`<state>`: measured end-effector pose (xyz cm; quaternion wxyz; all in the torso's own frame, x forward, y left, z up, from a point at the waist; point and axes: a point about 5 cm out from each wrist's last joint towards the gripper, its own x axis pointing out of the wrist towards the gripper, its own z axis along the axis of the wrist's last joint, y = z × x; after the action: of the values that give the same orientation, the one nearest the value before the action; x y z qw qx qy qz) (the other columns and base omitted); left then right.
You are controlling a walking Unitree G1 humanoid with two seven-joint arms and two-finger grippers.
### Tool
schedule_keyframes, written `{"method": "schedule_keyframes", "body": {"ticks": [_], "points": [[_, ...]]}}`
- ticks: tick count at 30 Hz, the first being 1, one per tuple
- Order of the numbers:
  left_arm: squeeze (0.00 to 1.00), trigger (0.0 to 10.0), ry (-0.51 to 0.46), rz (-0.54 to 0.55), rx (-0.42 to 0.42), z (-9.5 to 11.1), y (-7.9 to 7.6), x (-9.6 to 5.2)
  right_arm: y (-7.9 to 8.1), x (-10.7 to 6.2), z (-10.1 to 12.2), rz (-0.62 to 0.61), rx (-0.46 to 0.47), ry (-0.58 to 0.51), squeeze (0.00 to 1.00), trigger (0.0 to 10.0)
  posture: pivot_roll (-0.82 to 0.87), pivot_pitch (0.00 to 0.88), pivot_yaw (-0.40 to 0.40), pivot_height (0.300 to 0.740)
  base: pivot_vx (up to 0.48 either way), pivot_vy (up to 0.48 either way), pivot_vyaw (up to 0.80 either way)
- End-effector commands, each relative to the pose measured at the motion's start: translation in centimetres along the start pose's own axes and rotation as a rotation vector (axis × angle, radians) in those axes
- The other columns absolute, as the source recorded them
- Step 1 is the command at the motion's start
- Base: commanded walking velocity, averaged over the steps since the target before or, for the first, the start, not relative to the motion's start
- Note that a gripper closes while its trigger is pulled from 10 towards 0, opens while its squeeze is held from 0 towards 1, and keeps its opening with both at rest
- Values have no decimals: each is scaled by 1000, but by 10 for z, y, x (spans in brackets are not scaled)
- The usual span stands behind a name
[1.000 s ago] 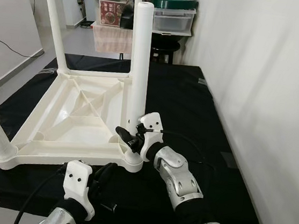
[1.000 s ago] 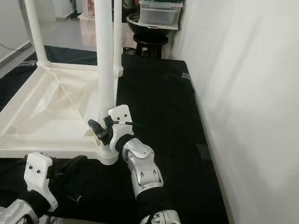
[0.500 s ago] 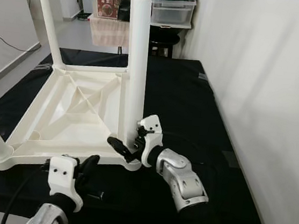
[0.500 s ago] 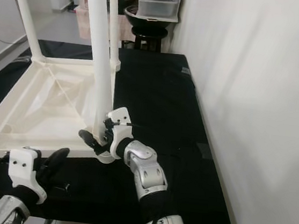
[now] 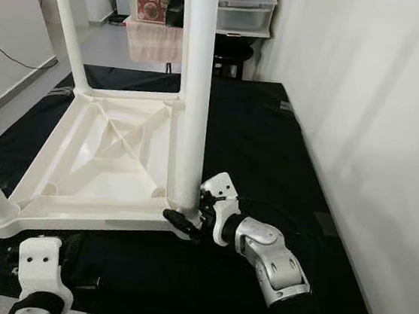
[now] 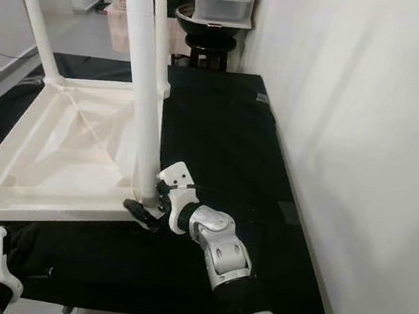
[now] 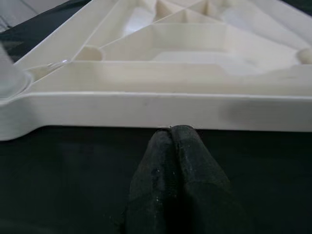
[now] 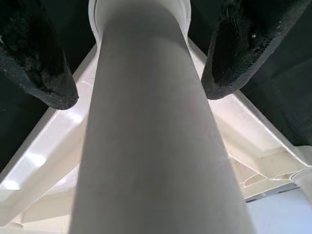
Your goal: Building children table
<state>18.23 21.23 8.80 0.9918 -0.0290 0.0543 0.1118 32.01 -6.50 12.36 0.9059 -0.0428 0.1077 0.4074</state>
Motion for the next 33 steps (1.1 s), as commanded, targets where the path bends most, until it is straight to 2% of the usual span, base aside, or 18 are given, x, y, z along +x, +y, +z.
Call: {"method": "schedule_keyframes", "body": {"ticks": [1,9,16,33], "points": [[0,10000,3,-4,16,2,1,5,3,3,2,2,-5,10,0,10000,30,0,-3,740,0,480,0],[0,10000,-20,-29,31,7,-1,10,5,1,2,2,-16,21,0,10000,23,0,0,740,0,480,0],[0,10000,-77,18,35,16,5,17,5,8,8,-16,-36,12,0,10000,22,0,-3,740,0,468,0],[0,10000,-87,2,52,19,3,21,10,14,9,-30,-71,23,0,10000,20,0,-10,740,0,0,0]]}}
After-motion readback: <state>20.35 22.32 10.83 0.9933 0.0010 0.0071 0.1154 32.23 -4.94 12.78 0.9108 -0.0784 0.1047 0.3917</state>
